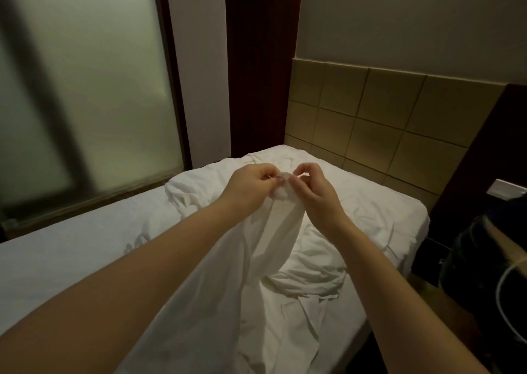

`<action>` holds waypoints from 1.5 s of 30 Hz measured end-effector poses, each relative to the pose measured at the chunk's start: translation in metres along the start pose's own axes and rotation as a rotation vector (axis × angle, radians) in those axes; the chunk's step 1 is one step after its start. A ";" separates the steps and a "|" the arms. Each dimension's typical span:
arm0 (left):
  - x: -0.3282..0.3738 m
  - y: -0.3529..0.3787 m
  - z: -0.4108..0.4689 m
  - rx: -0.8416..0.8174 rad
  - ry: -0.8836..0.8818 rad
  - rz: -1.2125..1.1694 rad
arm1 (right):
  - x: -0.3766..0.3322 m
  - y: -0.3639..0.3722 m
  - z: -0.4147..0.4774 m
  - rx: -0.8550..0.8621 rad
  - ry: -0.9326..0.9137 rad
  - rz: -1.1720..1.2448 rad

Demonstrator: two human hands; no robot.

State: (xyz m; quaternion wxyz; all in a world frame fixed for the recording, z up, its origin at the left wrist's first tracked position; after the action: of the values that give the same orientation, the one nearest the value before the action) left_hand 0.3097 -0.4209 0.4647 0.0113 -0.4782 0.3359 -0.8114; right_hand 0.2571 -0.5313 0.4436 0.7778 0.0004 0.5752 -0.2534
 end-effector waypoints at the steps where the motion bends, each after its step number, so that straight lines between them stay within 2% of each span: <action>1: 0.005 0.002 0.001 0.014 0.003 -0.038 | 0.007 0.000 -0.005 -0.015 -0.003 -0.042; 2: 0.010 0.003 0.002 0.034 0.004 -0.055 | 0.014 -0.002 -0.011 0.013 -0.024 -0.120; 4: 0.019 0.009 0.004 0.057 -0.007 -0.043 | 0.020 -0.015 -0.023 0.220 -0.082 -0.231; 6: 0.023 0.017 0.008 0.049 -0.004 -0.059 | 0.028 -0.024 -0.033 0.357 -0.079 -0.186; 10: 0.026 0.028 0.013 0.027 -0.020 -0.116 | 0.048 -0.008 -0.034 0.256 -0.003 -0.071; 15: 0.023 0.023 0.024 0.091 -0.028 0.006 | 0.061 -0.034 -0.029 0.384 0.021 0.102; 17: 0.014 0.017 0.029 0.098 -0.068 0.044 | 0.057 -0.051 -0.016 0.351 0.000 0.065; 21: 0.005 0.007 0.033 0.167 -0.129 0.018 | 0.038 -0.076 0.018 0.127 -0.007 -0.056; 25: 0.012 0.010 0.038 0.217 -0.114 0.107 | 0.029 -0.088 0.026 0.131 -0.081 -0.261; 31: 0.017 0.000 0.044 0.319 -0.122 0.143 | 0.060 -0.065 0.016 0.018 0.136 0.190; 35: 0.006 -0.036 0.039 0.517 -0.198 -0.002 | 0.087 -0.044 0.006 -0.253 0.230 0.205; 38: -0.022 -0.077 0.029 0.627 -0.292 -0.107 | 0.124 -0.047 0.003 -0.243 0.325 0.173; 40: -0.046 -0.094 0.023 0.613 -0.347 -0.122 | 0.141 -0.058 0.008 -0.140 0.337 0.093; 41: -0.051 -0.098 0.020 0.572 -0.362 -0.048 | 0.141 -0.062 0.012 -0.091 0.317 0.052; 43: -0.050 -0.091 0.020 0.443 -0.364 0.172 | 0.123 -0.060 0.022 -0.057 0.215 -0.021; 45: -0.035 -0.067 0.021 0.313 -0.324 0.416 | 0.086 -0.043 0.031 -0.109 0.078 -0.065</action>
State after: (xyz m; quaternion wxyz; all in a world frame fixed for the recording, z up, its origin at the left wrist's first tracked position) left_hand 0.3656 -0.3687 0.4815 0.3041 -0.5146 0.2915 -0.7468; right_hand 0.2856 -0.6116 0.3900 0.7450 -0.0506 0.6177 -0.2467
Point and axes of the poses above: each hand's wrist, its own z-axis towards the middle knuckle, its own y-axis out of the palm, x = y × z, the point moved 9 cm from there along z, towards the middle knuckle, and after that the axes turned 2 degrees about z, right-handed, at the moved point
